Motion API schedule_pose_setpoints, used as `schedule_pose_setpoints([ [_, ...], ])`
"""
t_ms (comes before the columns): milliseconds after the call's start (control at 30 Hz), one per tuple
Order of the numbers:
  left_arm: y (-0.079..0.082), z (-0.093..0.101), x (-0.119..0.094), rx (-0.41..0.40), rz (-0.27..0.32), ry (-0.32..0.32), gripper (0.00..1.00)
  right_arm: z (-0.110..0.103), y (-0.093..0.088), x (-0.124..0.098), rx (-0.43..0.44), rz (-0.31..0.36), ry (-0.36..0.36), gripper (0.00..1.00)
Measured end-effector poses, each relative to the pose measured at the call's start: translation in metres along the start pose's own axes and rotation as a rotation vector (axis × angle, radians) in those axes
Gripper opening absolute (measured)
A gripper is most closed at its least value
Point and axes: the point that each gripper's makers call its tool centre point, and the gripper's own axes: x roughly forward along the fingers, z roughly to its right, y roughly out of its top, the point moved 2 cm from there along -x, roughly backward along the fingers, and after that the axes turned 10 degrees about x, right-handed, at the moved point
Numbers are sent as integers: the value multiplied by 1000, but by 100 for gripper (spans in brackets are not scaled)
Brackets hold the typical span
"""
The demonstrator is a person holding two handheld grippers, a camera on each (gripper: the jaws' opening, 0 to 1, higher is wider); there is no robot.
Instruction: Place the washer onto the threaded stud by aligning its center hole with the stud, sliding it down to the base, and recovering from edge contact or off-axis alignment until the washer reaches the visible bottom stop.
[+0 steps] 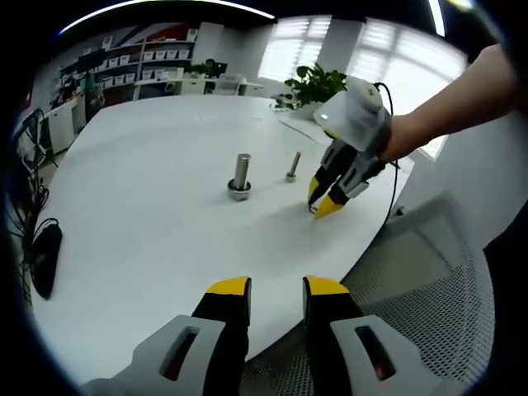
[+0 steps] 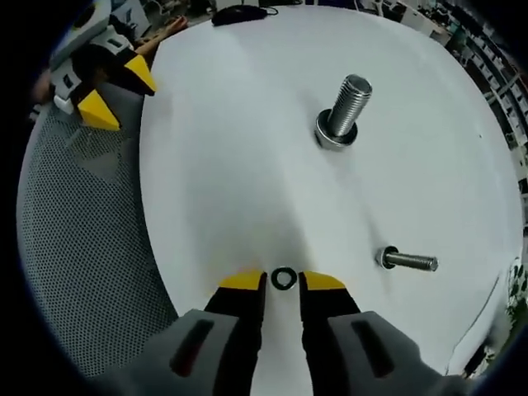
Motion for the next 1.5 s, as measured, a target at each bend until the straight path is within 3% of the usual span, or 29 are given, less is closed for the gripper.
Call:
schedule_pose_setpoints([
  [333,0,0,0,0,1,-1,23,1,-2,0,-144,-21,34,18],
  [500,0,0,0,0,1,0,23,2,-1,1,-154,-32,38,16],
  [667,0,0,0,-3,3,-1,23,1,1,2,-182,-92,15,16],
  [1000,1,0,0,-3,6,3,22,1,-1,1,-87,-128,-34,15],
  [1500,1,-2,0,-7,6,9,22,2,-2,-1,-6,-35,-55,15],
])
